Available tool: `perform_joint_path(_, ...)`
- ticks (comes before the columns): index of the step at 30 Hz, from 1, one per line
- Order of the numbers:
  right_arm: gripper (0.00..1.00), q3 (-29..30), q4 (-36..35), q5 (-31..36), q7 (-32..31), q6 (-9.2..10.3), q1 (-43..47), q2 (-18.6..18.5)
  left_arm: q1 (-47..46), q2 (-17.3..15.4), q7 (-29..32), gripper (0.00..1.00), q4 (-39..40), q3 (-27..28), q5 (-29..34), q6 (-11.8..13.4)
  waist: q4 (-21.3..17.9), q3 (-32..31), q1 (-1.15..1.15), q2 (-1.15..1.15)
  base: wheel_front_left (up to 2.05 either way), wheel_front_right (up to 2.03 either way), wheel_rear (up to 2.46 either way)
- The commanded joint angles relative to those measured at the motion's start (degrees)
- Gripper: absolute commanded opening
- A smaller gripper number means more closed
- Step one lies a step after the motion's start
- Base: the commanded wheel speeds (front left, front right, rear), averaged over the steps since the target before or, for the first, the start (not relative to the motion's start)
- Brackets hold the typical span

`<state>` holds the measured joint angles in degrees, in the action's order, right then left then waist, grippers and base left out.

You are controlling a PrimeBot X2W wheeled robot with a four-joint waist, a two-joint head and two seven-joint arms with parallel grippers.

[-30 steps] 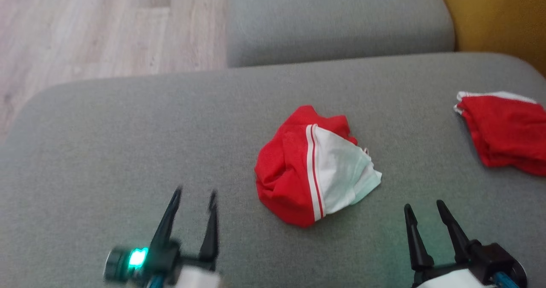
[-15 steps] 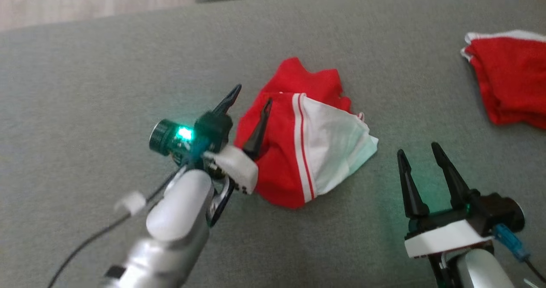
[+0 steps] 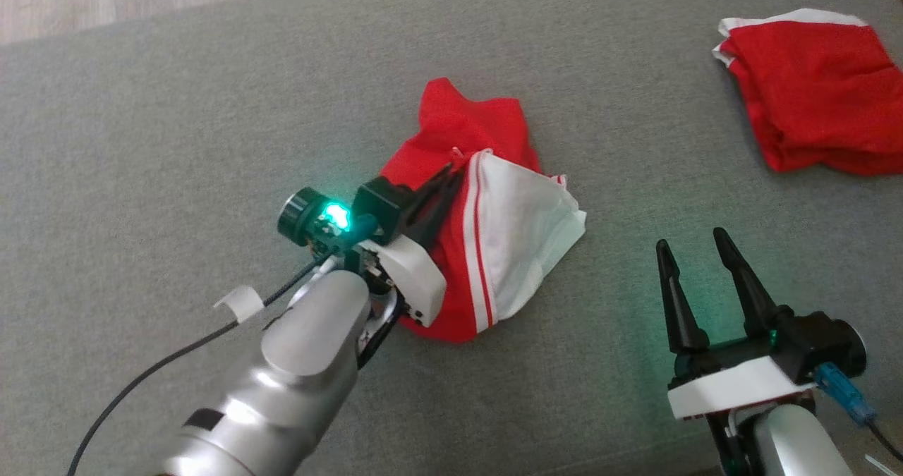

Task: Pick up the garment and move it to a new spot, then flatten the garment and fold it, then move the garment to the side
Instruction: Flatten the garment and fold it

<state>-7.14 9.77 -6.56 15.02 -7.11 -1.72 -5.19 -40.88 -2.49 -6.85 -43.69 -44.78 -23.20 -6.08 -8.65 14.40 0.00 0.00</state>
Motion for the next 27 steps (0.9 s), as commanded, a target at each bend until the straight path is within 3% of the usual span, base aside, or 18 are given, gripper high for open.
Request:
perform_joint_path(1,1.00,-1.2,-1.5,-0.4,0.0,-0.37,-1.1,0.0,-2.5,-0.4,-1.0,0.00,1.9,0.3,-0.2,-0.3,-0.6,-0.6,0.00,0.00,0.00,0.00,0.00)
perform_joint_path(8,1.00,-1.6,-1.0,-0.8,0.0,-0.37,-0.6,1.2,-6.7,-0.4,-0.7,0.00,6.6,-7.1,-2.8,-1.1,-3.3,-3.6,0.00,0.00,0.00,0.00,0.00)
perform_joint_path(12,1.00,-2.1,-0.7,-1.1,0.0,-0.37,0.1,1.7,-13.1,-0.4,0.0,0.00,8.9,-8.7,-4.7,-1.3,-5.2,-5.7,0.00,0.00,0.00,0.00,0.00)
perform_joint_path(17,1.00,-1.8,-0.7,-1.2,0.0,-0.37,1.8,2.0,-25.2,-0.4,-0.8,0.00,8.6,-4.6,-8.1,-1.0,-6.3,-8.2,0.00,0.00,0.00,0.00,0.00)
perform_joint_path(21,1.00,-0.5,-0.7,-1.1,0.0,-0.37,3.2,2.1,-33.9,-0.9,-3.3,0.00,5.7,1.8,-9.9,2.0,-5.5,-9.7,0.00,0.00,0.00,0.00,0.00)
perform_joint_path(25,1.00,0.3,-1.1,-1.0,0.0,-0.37,4.0,2.2,-34.3,-2.7,-4.4,0.00,3.6,4.6,-11.2,3.6,-3.9,-10.5,0.00,0.00,0.00,0.00,0.00)
perform_joint_path(27,1.00,0.9,-1.5,-1.0,0.0,-0.37,4.6,2.2,-30.2,-4.0,-4.8,0.00,2.6,5.5,-12.5,4.3,-2.3,-10.9,0.00,0.00,0.00,0.00,0.00)
